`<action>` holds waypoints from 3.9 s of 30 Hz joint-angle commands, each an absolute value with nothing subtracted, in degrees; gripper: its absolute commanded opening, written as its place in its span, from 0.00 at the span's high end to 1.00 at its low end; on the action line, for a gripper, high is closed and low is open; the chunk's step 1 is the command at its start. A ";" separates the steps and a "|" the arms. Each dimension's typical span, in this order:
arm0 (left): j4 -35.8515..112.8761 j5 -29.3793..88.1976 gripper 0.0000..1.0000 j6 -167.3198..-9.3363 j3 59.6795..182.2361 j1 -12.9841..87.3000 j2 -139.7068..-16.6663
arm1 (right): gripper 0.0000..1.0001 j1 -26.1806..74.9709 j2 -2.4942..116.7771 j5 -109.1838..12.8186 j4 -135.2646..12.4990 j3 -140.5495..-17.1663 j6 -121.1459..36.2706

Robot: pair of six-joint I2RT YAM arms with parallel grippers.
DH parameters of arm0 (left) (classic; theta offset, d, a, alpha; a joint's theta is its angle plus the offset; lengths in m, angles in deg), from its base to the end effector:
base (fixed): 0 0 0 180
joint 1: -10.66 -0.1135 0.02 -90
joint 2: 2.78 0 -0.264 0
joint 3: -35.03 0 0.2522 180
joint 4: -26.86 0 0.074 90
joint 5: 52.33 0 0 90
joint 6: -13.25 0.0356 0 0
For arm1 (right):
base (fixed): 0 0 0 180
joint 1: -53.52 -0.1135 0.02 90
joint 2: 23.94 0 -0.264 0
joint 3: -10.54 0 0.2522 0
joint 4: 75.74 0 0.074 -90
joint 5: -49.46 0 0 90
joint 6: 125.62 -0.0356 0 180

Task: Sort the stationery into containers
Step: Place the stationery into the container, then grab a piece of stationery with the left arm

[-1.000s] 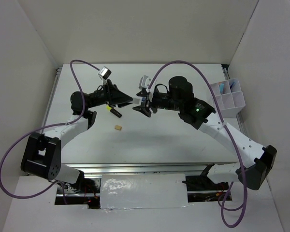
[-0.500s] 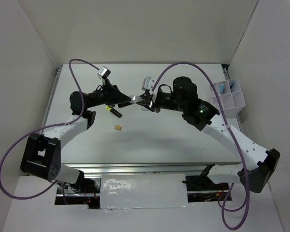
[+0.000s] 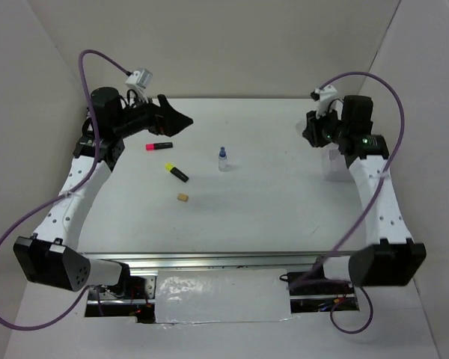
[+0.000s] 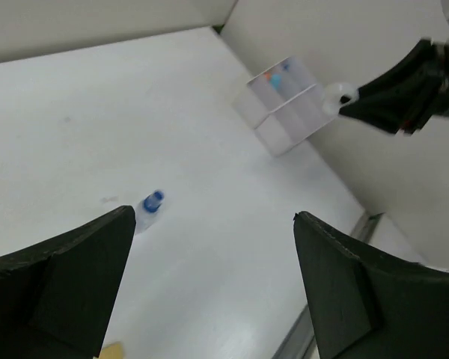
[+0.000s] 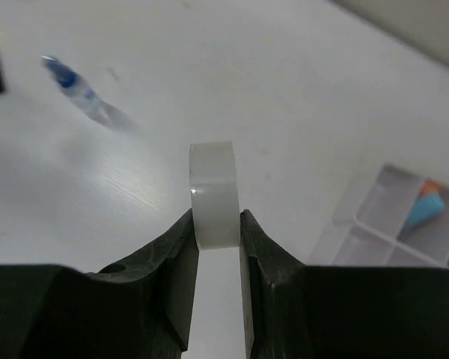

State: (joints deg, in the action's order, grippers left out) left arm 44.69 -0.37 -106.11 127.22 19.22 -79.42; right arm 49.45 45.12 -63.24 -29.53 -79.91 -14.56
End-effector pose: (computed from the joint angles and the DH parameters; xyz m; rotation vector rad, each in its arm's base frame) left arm 0.2973 -0.0669 0.4339 0.2351 1.6884 -1.0328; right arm 0.2558 0.0320 0.4072 -0.6712 1.8564 0.2038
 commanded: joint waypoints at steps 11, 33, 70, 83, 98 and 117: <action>64.78 9.45 0.01 -88.61 130.26 22.61 -84.87 | 1.00 65.56 82.39 -49.08 -6.44 -113.68 -17.61; 64.61 9.55 0.01 -88.52 127.89 22.44 -86.54 | 0.91 63.89 102.09 -36.33 -1.51 -127.23 -17.43; 79.55 16.58 0.35 -56.28 146.42 16.55 -106.63 | 0.42 55.28 81.02 -50.45 1.74 -121.38 -16.11; 58.58 -9.87 0.08 -56.26 129.84 20.58 -104.74 | 0.43 53.87 66.59 -62.42 -1.95 -105.44 -20.15; 16.09 -5.04 0.08 -73.41 118.03 28.24 -114.74 | 0.42 57.30 64.39 -62.69 2.71 -107.90 -19.01; 2.20 -8.03 0.30 -86.06 124.37 31.31 -127.14 | 0.43 58.01 65.10 -65.41 5.35 -112.29 -16.55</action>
